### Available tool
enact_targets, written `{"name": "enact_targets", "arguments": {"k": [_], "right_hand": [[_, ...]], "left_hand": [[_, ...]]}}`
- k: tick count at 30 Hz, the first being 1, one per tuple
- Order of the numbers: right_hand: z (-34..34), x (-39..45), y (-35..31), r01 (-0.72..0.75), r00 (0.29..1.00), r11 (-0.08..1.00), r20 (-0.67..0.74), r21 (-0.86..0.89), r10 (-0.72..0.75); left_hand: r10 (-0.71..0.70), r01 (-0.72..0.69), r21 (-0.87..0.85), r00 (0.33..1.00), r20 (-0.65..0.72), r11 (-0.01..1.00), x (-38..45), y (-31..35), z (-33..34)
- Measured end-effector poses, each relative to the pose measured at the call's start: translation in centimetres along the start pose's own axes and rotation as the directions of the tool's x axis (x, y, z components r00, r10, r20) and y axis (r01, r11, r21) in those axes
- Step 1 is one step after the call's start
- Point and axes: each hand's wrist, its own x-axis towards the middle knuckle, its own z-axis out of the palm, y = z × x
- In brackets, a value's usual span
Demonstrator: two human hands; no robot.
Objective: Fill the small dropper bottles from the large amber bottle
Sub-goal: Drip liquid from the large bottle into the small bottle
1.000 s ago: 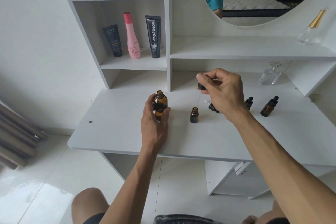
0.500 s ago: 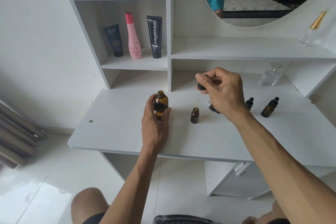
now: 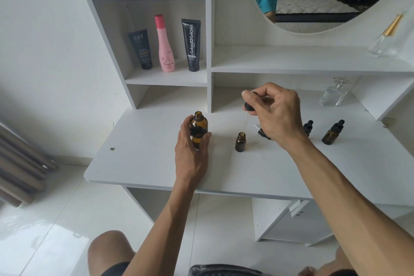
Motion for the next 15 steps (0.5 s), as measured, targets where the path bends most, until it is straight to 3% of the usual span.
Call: {"name": "enact_targets", "arguments": {"k": [15], "right_hand": [[-0.04,0.15,-0.17,0.018,1.000,1.000,-0.005,-0.005,-0.018]], "left_hand": [[-0.004,0.004,0.006,1.000,0.003,1.000,-0.07,0.16,-0.11]]}}
